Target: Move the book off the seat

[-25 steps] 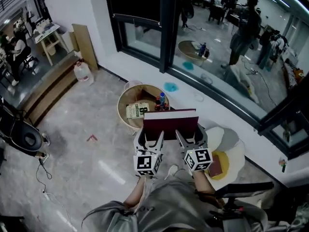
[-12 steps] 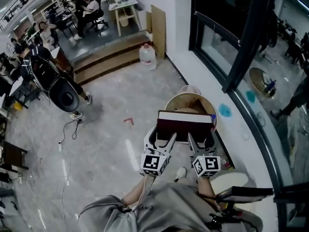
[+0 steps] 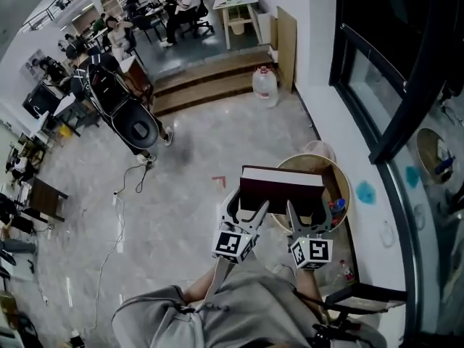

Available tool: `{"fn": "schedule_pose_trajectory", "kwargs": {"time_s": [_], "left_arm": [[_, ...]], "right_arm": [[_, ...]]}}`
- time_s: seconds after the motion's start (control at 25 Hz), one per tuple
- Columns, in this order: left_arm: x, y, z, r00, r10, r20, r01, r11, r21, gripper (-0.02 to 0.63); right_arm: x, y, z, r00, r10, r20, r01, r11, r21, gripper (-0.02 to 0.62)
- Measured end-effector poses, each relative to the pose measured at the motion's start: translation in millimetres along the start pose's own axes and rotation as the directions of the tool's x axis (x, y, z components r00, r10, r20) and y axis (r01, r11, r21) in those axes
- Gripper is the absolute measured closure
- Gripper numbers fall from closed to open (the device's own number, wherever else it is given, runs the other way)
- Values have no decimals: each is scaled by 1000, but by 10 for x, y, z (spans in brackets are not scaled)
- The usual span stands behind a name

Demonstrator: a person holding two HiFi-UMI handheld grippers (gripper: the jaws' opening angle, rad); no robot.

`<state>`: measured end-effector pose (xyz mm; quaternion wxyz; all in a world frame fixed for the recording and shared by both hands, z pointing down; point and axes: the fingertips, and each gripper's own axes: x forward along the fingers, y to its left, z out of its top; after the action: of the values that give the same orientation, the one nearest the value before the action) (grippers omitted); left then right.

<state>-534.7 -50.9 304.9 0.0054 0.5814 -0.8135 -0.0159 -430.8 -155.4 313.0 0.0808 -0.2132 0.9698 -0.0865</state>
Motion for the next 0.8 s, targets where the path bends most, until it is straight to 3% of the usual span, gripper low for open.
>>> {"fn": "schedule_pose_trajectory", "kwargs": {"time_s": [0.24, 0.44, 0.68, 0.8], "left_arm": [[524, -100, -122, 999, -34, -22, 34, 999, 0, 270], [1049, -231, -165, 987, -158, -17, 157, 986, -51, 270], [2105, -157, -184, 940, -342, 10, 341, 933, -113, 270], [2567, -26, -202, 908, -420, 16, 417, 897, -143, 270]], "right_arm": [[152, -426, -79, 999, -48, -14, 48, 999, 19, 230], [227, -792, -17, 983, -183, -13, 182, 983, -27, 230], [837, -1333, 86, 936, -351, -9, 349, 933, -93, 230], [1159, -1483, 129, 900, -436, 0, 434, 894, -112, 230]]}}
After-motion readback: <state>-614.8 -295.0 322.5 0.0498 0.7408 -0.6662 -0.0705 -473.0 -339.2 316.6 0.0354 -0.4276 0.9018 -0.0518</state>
